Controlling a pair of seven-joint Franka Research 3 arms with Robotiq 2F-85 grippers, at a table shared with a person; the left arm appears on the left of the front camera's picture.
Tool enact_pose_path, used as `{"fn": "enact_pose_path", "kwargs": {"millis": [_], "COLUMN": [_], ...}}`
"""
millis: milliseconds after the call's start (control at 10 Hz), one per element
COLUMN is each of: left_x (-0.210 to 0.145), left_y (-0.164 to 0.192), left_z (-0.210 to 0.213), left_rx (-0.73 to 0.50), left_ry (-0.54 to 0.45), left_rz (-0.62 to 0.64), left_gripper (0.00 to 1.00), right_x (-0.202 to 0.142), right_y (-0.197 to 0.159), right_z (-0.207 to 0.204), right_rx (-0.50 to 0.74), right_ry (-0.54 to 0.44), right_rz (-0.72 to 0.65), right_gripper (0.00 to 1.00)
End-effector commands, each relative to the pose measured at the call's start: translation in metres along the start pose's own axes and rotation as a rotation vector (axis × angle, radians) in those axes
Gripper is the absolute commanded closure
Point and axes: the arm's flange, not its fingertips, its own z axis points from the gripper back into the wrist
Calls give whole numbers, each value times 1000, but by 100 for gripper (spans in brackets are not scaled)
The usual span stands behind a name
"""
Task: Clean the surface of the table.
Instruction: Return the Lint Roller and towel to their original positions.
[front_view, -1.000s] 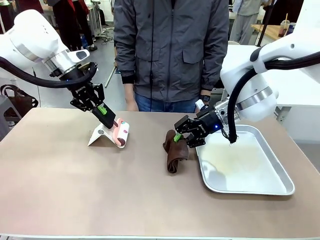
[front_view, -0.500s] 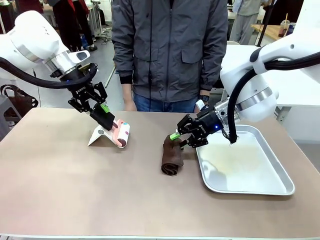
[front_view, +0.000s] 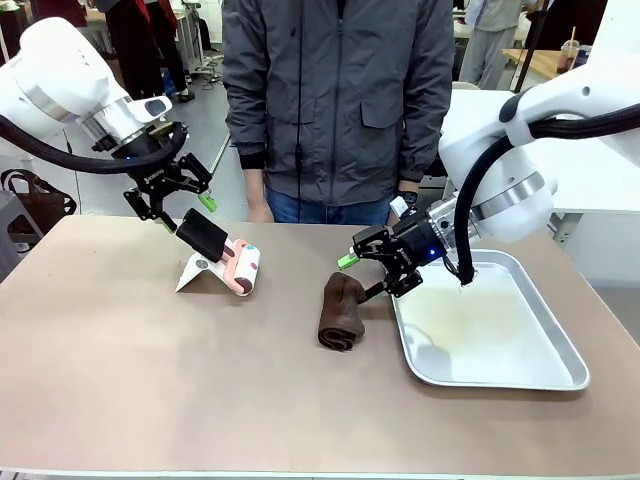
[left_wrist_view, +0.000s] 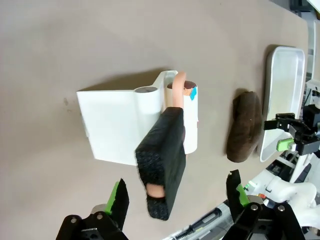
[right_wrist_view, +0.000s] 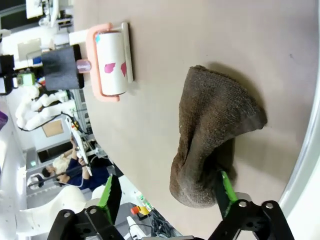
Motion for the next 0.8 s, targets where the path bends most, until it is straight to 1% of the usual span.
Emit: {"fn": "enact_pose_path", "kwargs": {"millis": [0, 100, 300, 500, 600, 700], "left_x": [-18, -28, -58, -100, -119, -137], "left_y": [15, 25, 45, 71, 86, 101], "left_z": [16, 29, 53, 72, 77, 80], "left_rx": [4, -10, -94, -242, -326, -438], "left_ry": [-47, -72, -93, -55, -39, -40], "left_rz": [15, 19, -4, -79, -121, -182], "left_gripper": [0, 0, 0, 0, 0, 0], "right_x": [-8, -12, -23, -35, -42, -47], "right_y": [14, 19, 21, 15, 11, 4], "right_z": [7, 16, 42, 79, 101, 121], "right_rx": [-53, -81, -62, 35, 114, 172], "right_ry": [-1, -9, -15, 42, 82, 106], "right_rz": [45, 44, 61, 2, -52, -101], "right_gripper": [0, 0, 0, 0, 0, 0]}}
